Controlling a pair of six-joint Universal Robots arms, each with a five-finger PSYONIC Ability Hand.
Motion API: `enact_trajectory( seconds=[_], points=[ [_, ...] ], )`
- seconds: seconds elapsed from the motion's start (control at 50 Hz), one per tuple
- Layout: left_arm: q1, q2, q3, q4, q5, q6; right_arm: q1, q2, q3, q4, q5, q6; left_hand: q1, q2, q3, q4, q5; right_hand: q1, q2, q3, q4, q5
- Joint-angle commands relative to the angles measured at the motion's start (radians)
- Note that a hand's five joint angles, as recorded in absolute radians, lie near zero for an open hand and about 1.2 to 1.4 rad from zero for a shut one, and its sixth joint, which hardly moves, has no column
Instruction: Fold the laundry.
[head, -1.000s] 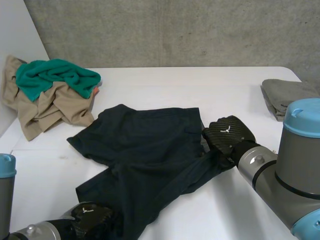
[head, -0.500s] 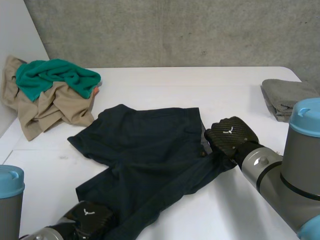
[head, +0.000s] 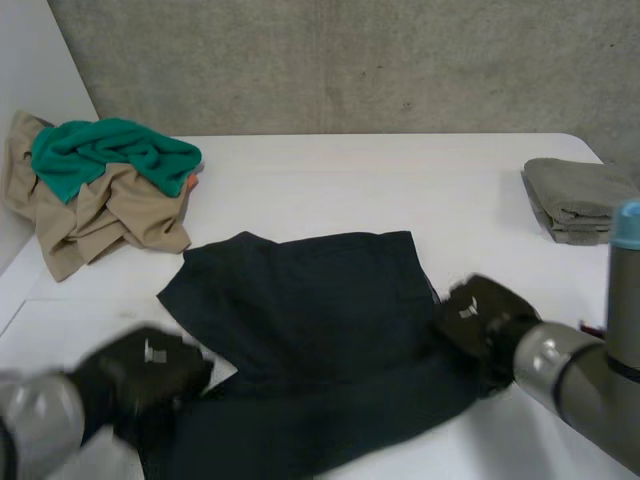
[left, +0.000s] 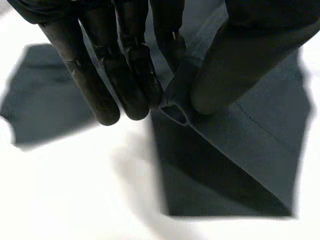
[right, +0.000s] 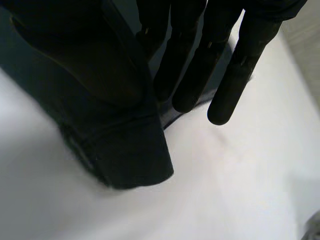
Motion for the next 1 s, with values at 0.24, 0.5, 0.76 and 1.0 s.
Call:
enact_trajectory(
  seconds=[0.24, 0.5, 0.76, 1.0],
  points=[
    [-0.013, -0.693, 0.718, 0.481, -0.223, -0.101, 0.155, 0.528, -0.504, -0.686, 0.179, 0.227, 0.253, 0.202, 0.210, 0.197, 0.219, 0.267, 0.186, 0.201, 0.197, 0.196],
    [-0.059, -0.753, 0.854, 0.484, -0.243, -0.206, 0.141, 0.689, -0.762, -0.622, 0.249, 0.272, -0.969, -1.020, -1.012, -1.024, -1.003, -0.955, -1.036, -1.020, -1.025, -1.026],
    [-0.040, -0.405, 0.348, 0.625, -0.143, -0.289, -0.009, 0.299, -0.330, -0.183, 0.008, 0.418, -0.969, -1.020, -1.012, -1.024, -1.003, -0.747, -0.828, -0.812, -0.817, -0.818],
    [-0.033, -0.375, 0.215, 0.758, -0.077, -0.311, -0.019, 0.435, -0.241, -0.356, -0.006, 0.381, -0.969, -1.020, -1.012, -1.024, -1.003, -0.630, -0.711, -0.695, -0.700, -0.701]
  ],
)
